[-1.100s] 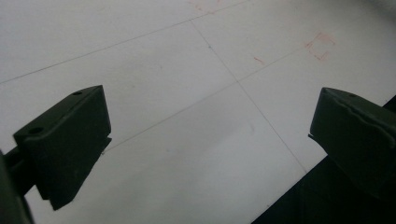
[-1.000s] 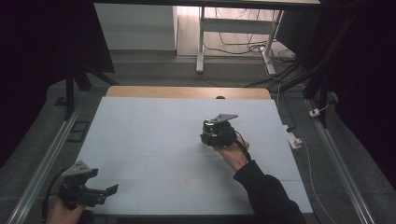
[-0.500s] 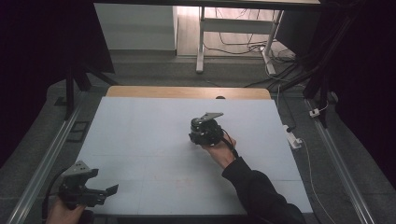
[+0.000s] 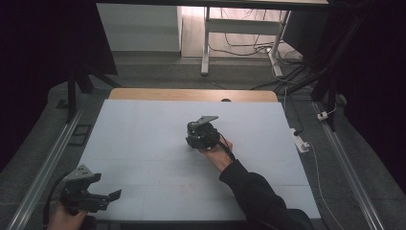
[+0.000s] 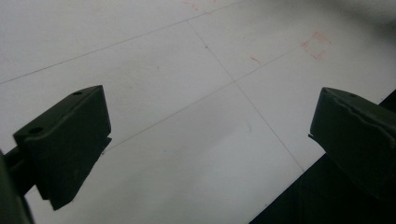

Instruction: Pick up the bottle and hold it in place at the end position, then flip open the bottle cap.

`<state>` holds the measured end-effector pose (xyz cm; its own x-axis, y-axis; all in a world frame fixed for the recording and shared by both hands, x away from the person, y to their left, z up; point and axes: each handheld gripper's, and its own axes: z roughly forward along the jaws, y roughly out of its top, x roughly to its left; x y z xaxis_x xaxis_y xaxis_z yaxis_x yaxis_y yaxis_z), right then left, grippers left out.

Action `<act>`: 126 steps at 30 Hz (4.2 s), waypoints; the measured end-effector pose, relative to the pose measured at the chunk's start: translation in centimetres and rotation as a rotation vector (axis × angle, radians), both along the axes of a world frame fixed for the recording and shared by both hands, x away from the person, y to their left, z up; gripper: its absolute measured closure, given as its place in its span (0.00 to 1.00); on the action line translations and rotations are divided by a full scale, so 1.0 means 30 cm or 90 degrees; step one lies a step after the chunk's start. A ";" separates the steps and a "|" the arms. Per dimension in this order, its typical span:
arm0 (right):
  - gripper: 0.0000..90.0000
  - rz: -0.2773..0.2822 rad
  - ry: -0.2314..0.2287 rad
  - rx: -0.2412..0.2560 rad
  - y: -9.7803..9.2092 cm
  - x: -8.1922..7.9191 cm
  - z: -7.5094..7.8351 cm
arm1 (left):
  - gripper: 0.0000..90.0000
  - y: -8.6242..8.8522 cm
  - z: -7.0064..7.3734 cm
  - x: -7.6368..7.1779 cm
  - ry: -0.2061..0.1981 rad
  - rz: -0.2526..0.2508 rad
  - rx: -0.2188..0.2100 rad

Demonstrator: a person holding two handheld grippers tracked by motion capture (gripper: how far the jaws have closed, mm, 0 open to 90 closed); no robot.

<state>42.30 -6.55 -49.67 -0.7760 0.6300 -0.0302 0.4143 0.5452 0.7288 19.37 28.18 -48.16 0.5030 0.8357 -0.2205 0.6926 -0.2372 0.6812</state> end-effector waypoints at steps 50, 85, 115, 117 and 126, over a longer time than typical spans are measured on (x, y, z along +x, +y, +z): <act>0.58 0.019 -0.005 -0.011 0.005 -0.003 -0.041 | 0.00 -0.004 0.016 0.050 -0.022 -0.059 -0.038; 0.58 0.024 0.000 -0.011 0.004 0.000 -0.040 | 0.00 -0.173 0.059 0.295 -0.089 -0.114 -0.024; 0.58 0.026 0.001 -0.011 0.001 0.001 -0.040 | 0.00 -0.383 0.062 0.561 -0.109 -0.193 -0.014; 0.58 0.026 0.001 -0.011 0.002 0.001 -0.040 | 0.00 -0.397 0.059 0.583 -0.109 -0.202 -0.020; 0.58 0.025 0.002 -0.009 0.003 0.000 -0.040 | 0.02 -0.449 0.054 0.636 -0.114 -0.219 -0.025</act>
<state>42.31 -6.45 -50.87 -0.7998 0.5991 -0.0366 0.3952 0.5716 0.7191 38.44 14.72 -46.54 0.7854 0.6047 -0.1319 0.4468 -0.4066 0.7969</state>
